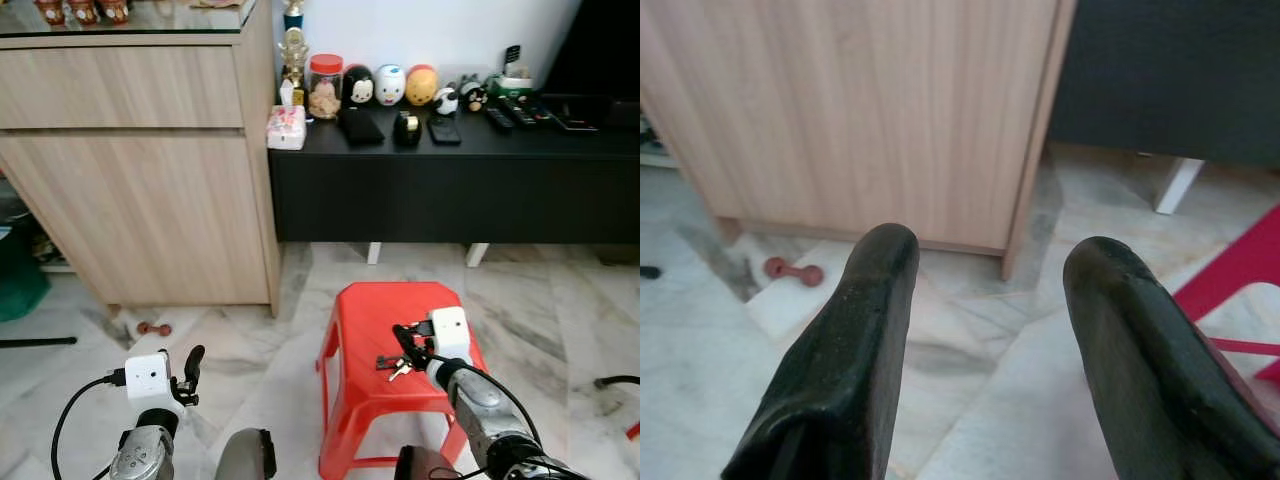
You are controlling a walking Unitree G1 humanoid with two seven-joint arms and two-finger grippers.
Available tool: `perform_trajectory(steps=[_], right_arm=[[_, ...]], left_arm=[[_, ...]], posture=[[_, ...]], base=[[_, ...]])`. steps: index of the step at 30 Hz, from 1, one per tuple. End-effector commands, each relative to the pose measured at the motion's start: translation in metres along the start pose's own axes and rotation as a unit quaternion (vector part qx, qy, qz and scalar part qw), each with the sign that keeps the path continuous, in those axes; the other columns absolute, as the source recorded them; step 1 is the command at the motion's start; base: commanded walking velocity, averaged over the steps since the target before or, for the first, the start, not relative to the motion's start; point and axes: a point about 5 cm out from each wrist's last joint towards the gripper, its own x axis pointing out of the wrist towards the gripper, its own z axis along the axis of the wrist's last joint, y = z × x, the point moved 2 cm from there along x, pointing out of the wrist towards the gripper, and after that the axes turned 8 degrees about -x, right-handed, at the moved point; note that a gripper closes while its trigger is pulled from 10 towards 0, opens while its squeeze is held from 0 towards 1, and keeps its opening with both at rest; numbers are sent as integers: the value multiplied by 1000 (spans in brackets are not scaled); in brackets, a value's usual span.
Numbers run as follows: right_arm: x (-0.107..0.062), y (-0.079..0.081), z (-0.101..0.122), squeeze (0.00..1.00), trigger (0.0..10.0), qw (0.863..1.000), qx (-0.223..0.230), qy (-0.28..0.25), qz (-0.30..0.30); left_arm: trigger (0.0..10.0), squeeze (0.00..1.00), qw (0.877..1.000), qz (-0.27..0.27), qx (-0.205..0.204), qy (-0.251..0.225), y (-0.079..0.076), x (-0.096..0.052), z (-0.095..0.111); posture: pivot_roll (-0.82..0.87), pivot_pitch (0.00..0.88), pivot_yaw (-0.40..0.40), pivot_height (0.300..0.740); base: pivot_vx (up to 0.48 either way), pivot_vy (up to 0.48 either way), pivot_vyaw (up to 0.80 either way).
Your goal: Hang keys on a hook
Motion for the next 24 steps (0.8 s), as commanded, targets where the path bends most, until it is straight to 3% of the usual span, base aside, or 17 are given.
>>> perform_trajectory(steps=[1, 24], right_arm=[[-1, -4, -3, 0, 10000, 1000, 15, 9, -14], [-1, -3, -6, 0, 10000, 999, 19, 13, -23]], left_arm=[[10000, 0, 1000, -2, 2, 6, 0, -1, -1], [10000, 0, 1000, -10, 5, 4, 1, -1, -1]], posture=[[33, 0, -57, 611], [36, 0, -52, 611]], base=[[277, 0, 0], [305, 0, 0]])
